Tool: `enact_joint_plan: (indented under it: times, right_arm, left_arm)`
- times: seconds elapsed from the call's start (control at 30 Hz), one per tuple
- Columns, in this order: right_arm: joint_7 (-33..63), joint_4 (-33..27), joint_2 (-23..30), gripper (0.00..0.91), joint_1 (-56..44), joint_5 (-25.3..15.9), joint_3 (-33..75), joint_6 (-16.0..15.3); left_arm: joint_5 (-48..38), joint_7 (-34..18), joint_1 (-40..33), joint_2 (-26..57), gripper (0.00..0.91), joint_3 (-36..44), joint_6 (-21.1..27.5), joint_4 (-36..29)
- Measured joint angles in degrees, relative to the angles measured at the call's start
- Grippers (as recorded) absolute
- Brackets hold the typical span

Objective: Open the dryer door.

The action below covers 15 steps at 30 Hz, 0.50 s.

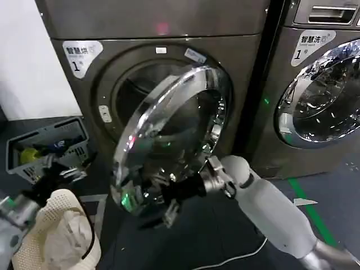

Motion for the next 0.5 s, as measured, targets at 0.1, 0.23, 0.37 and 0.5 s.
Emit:
enact_joint_plan:
  times: [0.1, 0.23, 0.37, 0.5]
  right_arm:
    - [-1.82, 0.41, -1.33, 0.907, -0.88, 0.00, 1.03, 1.26]
    - [-4.85, 0.16, -2.77, 0.907, -2.56, -0.03, 3.92, 1.74]
    - [-5.26, -0.04, -4.36, 0.907, -4.38, 0.08, 7.75, 2.25]
    - [-6.18, -0.98, -6.06, 0.907, -6.95, 0.22, 12.76, 3.05]
  left_arm:
    - [-2.15, 0.51, -2.93, 2.00, 0.907, 3.52, -2.08, 1.99]
    - [-3.75, 1.50, -6.47, 4.98, 0.907, 8.21, -2.76, 3.21]
    - [-3.60, 2.29, -8.98, 6.39, 0.907, 12.33, -2.77, 3.32]
    - [-3.48, 2.72, -11.20, 6.12, 0.907, 15.98, -2.74, 3.42]
